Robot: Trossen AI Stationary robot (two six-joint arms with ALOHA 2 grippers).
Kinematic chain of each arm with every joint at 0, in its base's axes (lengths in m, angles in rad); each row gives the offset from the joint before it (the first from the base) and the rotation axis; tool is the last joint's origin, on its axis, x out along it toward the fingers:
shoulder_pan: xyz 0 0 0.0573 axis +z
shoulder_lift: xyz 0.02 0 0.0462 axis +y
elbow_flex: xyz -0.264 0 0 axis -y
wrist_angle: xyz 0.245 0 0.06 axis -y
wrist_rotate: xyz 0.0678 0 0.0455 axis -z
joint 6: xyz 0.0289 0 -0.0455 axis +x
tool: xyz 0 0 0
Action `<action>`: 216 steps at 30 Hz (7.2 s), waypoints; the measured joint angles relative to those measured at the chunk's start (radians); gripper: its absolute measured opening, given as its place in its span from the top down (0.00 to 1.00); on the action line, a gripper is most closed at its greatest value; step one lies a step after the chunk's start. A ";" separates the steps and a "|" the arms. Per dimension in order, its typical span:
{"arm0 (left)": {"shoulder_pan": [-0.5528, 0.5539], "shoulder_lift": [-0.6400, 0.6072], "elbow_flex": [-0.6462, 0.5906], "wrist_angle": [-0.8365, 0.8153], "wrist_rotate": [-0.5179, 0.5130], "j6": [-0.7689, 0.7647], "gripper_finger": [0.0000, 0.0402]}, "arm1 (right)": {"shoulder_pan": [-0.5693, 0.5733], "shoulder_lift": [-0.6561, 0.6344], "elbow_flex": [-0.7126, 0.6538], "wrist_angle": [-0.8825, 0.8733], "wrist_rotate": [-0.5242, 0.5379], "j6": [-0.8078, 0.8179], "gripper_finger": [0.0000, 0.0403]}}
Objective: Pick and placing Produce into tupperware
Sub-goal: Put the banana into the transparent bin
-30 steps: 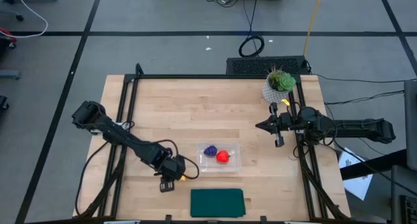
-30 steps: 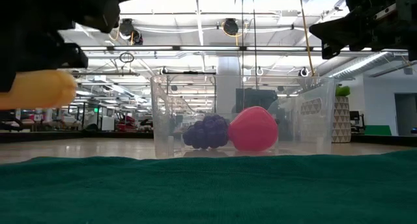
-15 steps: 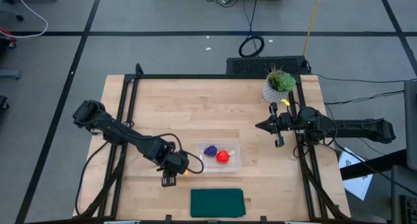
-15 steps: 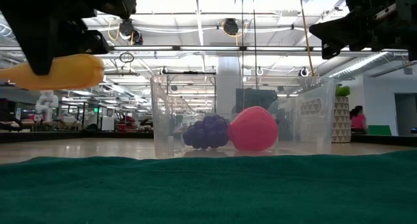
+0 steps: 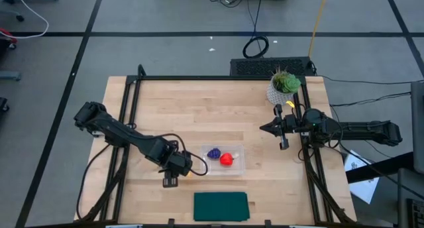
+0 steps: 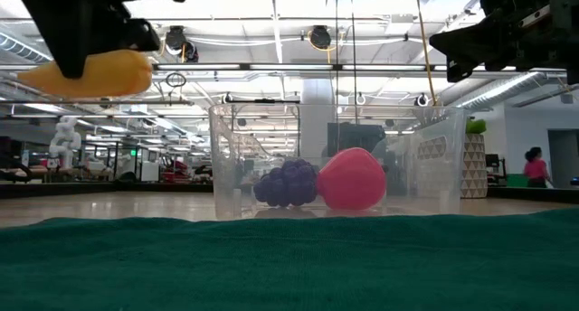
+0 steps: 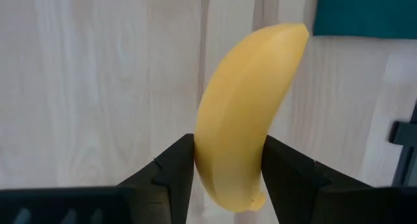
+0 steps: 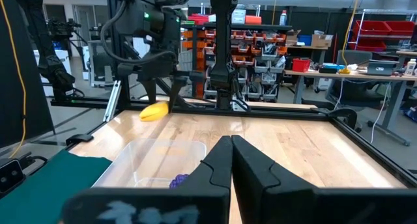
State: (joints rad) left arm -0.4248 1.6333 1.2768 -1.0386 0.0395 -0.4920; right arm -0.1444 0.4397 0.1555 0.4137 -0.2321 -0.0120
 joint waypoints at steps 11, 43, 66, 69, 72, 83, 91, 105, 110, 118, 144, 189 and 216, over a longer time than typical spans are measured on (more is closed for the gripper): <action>0.000 0.000 0.109 -0.069 -0.076 0.091 0.59 | 0.000 0.000 0.000 0.000 0.000 0.000 1.00; 0.128 -0.210 0.124 -0.150 -0.120 0.115 0.59 | 0.000 0.001 0.000 -0.006 0.000 -0.004 1.00; 0.128 -0.292 0.236 -0.116 -0.241 0.262 0.59 | 0.000 0.005 0.000 -0.008 0.000 -0.003 1.00; 0.128 -0.330 0.236 -0.112 -0.259 0.258 0.59 | 0.000 0.011 0.000 -0.007 0.000 -0.003 1.00; 0.128 -0.366 0.236 -0.109 -0.277 0.259 0.59 | 0.000 0.016 0.000 -0.008 0.000 -0.003 1.00; 0.128 -0.434 0.236 -0.067 -0.284 0.297 0.59 | 0.000 0.021 0.000 -0.007 0.000 -0.003 1.00; 0.128 -0.447 0.236 -0.091 -0.285 0.320 0.59 | 0.000 0.021 0.000 -0.007 0.000 -0.003 1.00; 0.142 -0.552 0.174 -0.008 -0.278 0.356 0.59 | 0.000 0.022 0.000 -0.007 0.000 -0.003 1.00; 0.167 -0.619 0.083 0.053 -0.268 0.362 0.59 | 0.000 0.022 0.000 -0.007 0.000 -0.003 1.00; 0.214 -0.697 -0.081 0.243 -0.165 0.404 0.59 | 0.000 0.022 0.000 -0.006 0.000 -0.006 1.00; 0.336 -0.678 -0.365 0.730 0.105 0.509 0.59 | 0.000 0.022 -0.001 -0.006 0.000 -0.007 1.00; 0.362 -0.239 -0.401 1.192 0.270 0.482 0.59 | 0.000 0.046 -0.001 0.003 0.000 -0.003 1.00; 0.335 -0.114 -0.361 1.274 0.116 0.376 0.59 | 0.000 0.066 -0.001 0.029 0.000 -0.007 1.00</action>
State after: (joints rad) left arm -0.0895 1.5196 0.9154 0.2356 0.1557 -0.1159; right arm -0.1442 0.5056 0.1543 0.4423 -0.2317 -0.0194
